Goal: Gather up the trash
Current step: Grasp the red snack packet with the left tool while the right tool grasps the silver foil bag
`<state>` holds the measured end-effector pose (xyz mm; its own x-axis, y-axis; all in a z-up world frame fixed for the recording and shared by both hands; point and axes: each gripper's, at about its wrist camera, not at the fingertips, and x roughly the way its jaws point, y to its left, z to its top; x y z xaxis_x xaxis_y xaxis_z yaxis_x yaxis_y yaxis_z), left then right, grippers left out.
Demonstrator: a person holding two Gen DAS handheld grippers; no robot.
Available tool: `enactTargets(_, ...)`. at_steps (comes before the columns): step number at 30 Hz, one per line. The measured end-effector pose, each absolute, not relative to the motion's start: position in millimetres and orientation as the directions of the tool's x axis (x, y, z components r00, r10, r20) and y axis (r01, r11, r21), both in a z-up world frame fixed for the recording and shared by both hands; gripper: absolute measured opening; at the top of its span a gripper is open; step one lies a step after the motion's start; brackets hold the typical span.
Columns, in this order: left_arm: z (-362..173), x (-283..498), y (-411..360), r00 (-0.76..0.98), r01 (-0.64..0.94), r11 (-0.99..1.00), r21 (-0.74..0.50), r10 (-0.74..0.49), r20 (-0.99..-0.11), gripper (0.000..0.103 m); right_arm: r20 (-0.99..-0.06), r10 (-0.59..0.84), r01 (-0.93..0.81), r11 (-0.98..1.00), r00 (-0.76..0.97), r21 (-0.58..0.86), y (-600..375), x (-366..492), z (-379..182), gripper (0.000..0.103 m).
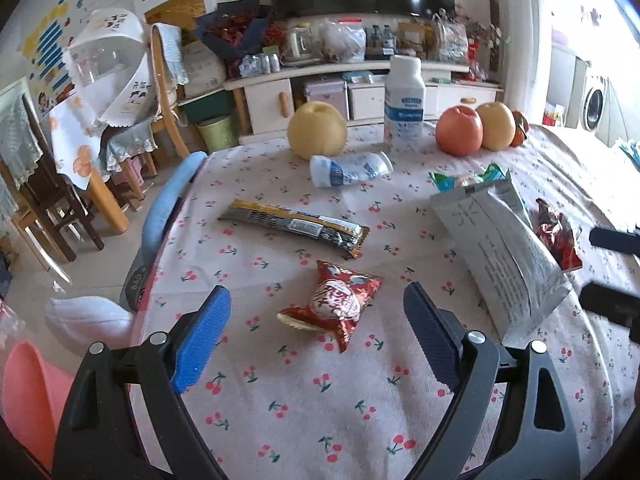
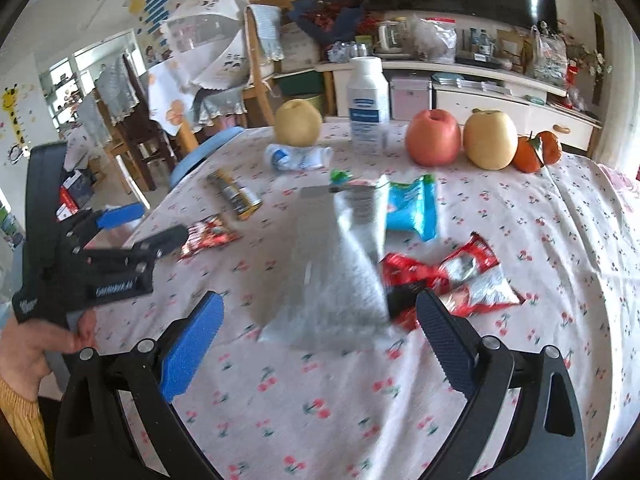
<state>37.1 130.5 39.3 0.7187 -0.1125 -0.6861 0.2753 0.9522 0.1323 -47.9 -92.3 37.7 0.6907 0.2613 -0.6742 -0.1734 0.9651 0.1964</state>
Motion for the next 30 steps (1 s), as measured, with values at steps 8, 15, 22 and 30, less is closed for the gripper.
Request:
enactTargets(8, 28, 49, 125, 0.698, 0.271, 0.95, 0.156, -0.082, -0.712, 0.089, -0.696, 0.272, -0.17, 0.962, 0.665, 0.213, -95, -20, 27, 0.096)
enactTargets(15, 15, 59, 121, 0.674, 0.266, 0.947, 0.179, -0.05, -0.737, 0.089, -0.699, 0.284, -0.195, 0.959, 0.656, 0.207, -95, -6, 25, 0.096)
enactTargets(22, 6, 64, 119, 0.662, 0.26, 0.946, 0.194, -0.028, -0.749, 0.085, -0.708, 0.292, -0.216, 0.956, 0.643, 0.199, -91, 4, 20, 0.096)
enactTargets(30, 4, 69, 119, 0.647, 0.252, 0.953, 0.167, -0.038, -0.761, 0.073, -0.719, 0.232, -0.252, 0.964, 0.655, 0.082, -73, 9, 12, 0.096)
